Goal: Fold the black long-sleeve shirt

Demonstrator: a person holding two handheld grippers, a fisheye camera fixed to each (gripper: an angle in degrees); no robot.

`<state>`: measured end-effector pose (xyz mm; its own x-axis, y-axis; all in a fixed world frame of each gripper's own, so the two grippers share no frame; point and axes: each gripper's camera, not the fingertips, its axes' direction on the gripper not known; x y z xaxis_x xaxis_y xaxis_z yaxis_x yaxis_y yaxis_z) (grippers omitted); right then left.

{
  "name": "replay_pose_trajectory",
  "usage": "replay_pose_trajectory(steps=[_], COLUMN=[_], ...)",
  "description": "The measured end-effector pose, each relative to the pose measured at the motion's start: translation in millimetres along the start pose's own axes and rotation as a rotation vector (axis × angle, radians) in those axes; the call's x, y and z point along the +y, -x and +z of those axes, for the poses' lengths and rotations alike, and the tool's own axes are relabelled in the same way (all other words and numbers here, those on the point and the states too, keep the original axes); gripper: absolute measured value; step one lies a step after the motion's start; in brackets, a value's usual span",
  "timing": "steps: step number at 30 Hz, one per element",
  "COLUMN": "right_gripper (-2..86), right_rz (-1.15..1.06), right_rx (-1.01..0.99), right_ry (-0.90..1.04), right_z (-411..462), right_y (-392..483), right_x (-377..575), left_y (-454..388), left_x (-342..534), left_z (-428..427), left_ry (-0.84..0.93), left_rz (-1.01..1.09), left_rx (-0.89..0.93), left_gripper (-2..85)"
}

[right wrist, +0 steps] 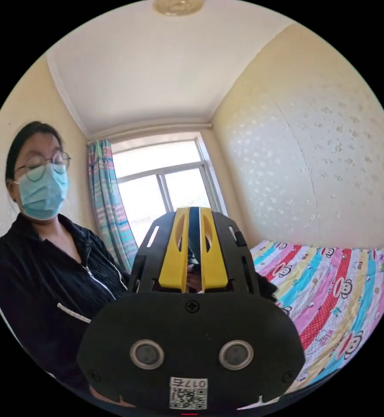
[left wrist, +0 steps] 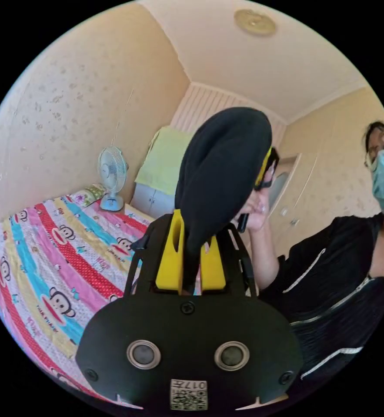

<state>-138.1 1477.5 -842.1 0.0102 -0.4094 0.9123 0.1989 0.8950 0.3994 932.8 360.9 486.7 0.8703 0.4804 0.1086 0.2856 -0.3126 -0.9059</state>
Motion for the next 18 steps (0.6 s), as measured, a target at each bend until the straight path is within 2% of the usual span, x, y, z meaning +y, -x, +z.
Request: replay_pose_trajectory(steps=[2,4,6,8,12,15,17,18], right_gripper=[6.6,8.4,11.1,17.6,22.9,18.1,4.8,4.4], right_rz=[0.012,0.076,0.14,0.224,0.326,0.307,0.222,0.219], right_rx=[0.035,0.122,0.167,0.15,0.088,-0.039,-0.22,-0.257], right_ry=[-0.119,-0.137,-0.136,-0.131,-0.156,-0.226,-0.292,-0.297], right_z=[-44,-68,-85,-91,-79,-63,-55,-53], right_y=[-2,-9,-18,-31,-47,-46,-41,-42], right_x=[24,45,69,99,137,151,147,145], left_y=[26,46,75,96,144,174,192,205], left_x=[3,3,0,-1,-3,0,5,8], left_z=[-26,-49,-74,-90,-119,-128,-128,-127], left_ry=[-0.088,-0.169,-0.27,-0.371,-0.554,-0.64,-0.659,-0.648], left_rz=[0.002,0.037,0.08,0.07,0.052,0.026,-0.002,-0.021], left_rx=[0.091,0.19,0.379,0.459,0.563,0.584,0.576,0.574], left_gripper=[5.3,5.3,5.3,5.3,5.3,5.4,5.6,5.8])
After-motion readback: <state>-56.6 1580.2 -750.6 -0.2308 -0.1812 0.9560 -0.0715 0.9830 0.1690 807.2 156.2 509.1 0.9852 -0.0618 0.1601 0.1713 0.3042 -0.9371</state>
